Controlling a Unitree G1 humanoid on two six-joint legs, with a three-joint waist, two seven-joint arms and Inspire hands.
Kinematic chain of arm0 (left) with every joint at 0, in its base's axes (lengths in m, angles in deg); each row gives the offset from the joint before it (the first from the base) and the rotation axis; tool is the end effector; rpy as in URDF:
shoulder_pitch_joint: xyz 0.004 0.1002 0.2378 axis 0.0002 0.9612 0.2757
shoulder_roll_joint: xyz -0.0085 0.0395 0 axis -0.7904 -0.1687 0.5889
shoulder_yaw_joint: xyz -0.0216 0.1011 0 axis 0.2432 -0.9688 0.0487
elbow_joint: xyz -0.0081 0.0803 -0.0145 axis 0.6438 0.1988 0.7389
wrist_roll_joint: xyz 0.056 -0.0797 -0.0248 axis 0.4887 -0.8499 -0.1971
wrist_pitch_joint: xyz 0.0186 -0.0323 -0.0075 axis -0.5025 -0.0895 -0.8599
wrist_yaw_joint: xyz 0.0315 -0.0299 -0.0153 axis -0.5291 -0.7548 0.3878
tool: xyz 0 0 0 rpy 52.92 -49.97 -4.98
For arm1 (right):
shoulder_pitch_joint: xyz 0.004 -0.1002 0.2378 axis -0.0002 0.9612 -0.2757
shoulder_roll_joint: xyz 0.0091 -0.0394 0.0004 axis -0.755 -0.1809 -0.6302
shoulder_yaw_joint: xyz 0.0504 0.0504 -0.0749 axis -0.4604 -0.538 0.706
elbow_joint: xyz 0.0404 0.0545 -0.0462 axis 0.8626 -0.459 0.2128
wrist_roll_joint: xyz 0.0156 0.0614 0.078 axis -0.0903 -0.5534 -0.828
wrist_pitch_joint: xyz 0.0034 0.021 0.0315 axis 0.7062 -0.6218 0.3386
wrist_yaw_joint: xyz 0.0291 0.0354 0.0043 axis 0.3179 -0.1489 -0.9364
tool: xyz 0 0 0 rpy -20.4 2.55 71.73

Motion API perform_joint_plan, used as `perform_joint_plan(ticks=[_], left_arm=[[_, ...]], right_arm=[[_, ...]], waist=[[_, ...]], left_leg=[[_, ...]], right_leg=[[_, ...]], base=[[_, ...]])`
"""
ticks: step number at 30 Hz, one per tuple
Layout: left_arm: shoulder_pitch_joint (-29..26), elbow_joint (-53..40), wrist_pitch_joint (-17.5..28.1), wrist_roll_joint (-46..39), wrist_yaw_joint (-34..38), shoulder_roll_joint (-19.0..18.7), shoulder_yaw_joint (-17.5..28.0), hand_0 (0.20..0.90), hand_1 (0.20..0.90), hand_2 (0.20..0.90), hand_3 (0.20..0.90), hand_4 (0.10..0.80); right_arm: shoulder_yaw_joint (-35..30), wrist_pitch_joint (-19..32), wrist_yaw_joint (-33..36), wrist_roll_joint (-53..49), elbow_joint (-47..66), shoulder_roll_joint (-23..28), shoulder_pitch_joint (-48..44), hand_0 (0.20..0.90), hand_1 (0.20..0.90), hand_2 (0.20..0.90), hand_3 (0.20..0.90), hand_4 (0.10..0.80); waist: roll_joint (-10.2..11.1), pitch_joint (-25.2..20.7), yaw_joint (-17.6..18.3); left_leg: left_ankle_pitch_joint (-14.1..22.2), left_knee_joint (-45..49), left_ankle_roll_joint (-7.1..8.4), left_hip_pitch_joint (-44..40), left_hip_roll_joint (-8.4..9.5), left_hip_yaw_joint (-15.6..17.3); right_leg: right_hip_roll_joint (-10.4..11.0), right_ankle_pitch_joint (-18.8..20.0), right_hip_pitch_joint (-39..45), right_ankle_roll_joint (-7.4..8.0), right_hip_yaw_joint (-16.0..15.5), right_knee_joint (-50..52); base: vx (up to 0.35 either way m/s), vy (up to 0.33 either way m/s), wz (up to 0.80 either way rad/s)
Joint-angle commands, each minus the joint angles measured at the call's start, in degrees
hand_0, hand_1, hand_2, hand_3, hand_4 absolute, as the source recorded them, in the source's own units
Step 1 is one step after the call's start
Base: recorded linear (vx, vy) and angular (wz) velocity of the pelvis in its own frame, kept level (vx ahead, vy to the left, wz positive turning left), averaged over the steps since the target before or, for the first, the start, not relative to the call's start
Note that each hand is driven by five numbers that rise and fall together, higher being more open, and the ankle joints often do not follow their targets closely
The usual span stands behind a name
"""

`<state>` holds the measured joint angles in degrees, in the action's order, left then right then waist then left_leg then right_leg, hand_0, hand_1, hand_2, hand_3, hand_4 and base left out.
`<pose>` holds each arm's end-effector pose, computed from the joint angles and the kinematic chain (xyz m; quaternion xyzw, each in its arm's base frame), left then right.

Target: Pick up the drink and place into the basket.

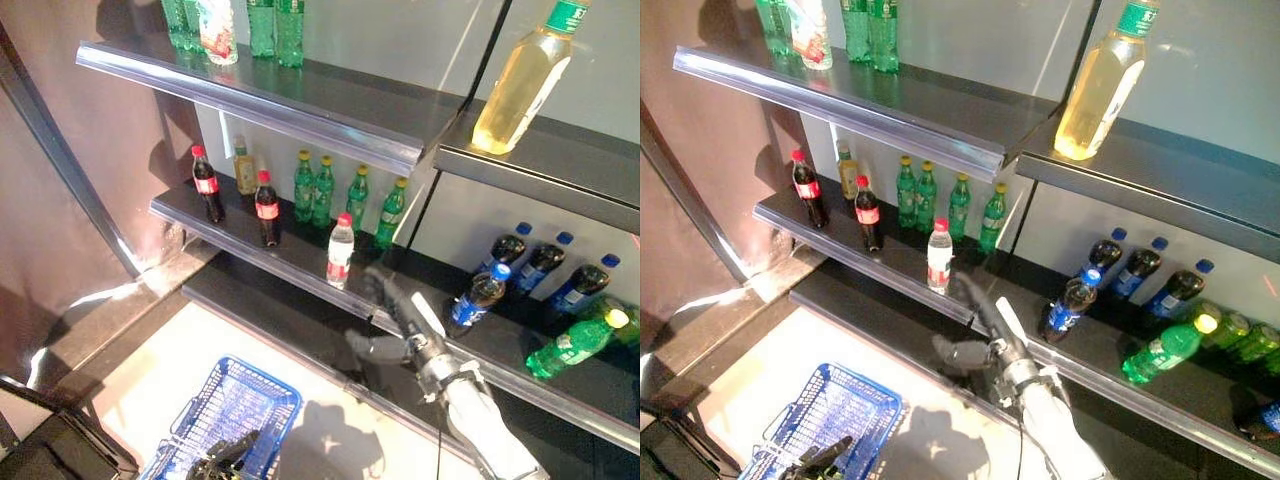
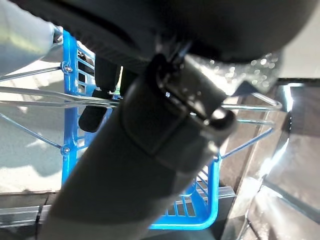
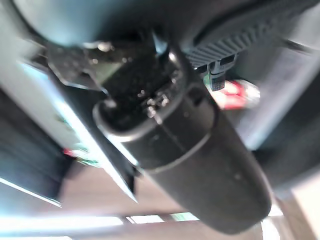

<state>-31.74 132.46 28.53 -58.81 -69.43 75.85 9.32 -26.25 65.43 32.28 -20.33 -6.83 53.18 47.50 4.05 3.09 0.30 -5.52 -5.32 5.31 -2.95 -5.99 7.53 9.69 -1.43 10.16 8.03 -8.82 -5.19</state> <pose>0.0582 0.2030 -0.1175 -0.2380 0.4398 0.3641 0.7858 0.1707 -0.1626 0.0450 -0.1194 -0.0562 0.0902 0.9871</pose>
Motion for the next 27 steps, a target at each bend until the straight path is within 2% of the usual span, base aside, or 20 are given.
perform_joint_plan(ticks=[1,10,14,20,27], left_arm=[[2.72,2.38,3.05,1.35,-1.61,1.29,-2.6,0.3,0.3,0.3,0.2,0.1],[3.78,1.65,3.52,1.84,-1.37,2.01,-4.45,0.3,0.3,0.3,0.2,0.1],[4.23,1.13,4.07,2.06,-0.84,2.53,-5.08,0.3,0.3,0.3,0.2,0.1],[4.31,-0.48,2.41,1.85,-0.44,2.23,-6.61,0.3,0.3,0.3,0.2,0.1],[2.94,-3.7,1.81,1.76,1.01,1.41,-8.98,0.3,0.3,0.3,0.2,0.1]], right_arm=[[-5.22,6.63,8.79,2.08,10.46,1.34,-8.0,0.9,0.9,0.9,0.9,0.8],[-3.42,1.35,17.24,0.33,10.74,1.98,-10.99,0.9,0.9,0.9,0.9,0.8],[-2.28,-1.21,20.92,1.08,9.31,1.37,-13.13,0.9,0.9,0.9,0.9,0.8],[-1.4,-4.04,27.81,1.49,6.21,1.26,-18.66,0.9,0.9,0.9,0.9,0.8],[-3.51,-4.32,38.3,2.79,3.68,0.09,-22.29,0.9,0.9,0.9,0.9,0.8]], waist=[[-2.49,0.22,-1.46],[-2.69,0.64,-2.79],[-2.78,1.67,-3.75],[-2.88,6.04,-5.55],[-3.15,10.7,-6.21]], left_leg=[[4.42,0.32,0.32,-3.11,-3.9,-1.54],[3.9,0.32,0.63,-3.66,-4.37,-1.61],[4.01,2.39,0.8,-3.73,-4.46,-2.0],[6.34,11.56,1.05,0.4,-3.66,-4.91],[8.09,18.08,0.84,5.6,-2.3,-7.51]], right_leg=[[3.45,4.48,-3.09,1.17,-3.39,0.93],[3.53,4.03,-2.74,0.64,-3.83,1.52],[3.66,3.27,-2.97,-0.08,-3.73,3.41],[4.08,0.31,-5.85,-1.37,-3.89,11.54],[4.76,-2.1,-11.21,-1.77,-3.22,18.96]], base=[[0.025,0.018,-0.03],[0.039,0.011,0.0],[0.065,0.04,0.0],[0.04,0.068,0.04],[-0.028,0.047,0.16]])
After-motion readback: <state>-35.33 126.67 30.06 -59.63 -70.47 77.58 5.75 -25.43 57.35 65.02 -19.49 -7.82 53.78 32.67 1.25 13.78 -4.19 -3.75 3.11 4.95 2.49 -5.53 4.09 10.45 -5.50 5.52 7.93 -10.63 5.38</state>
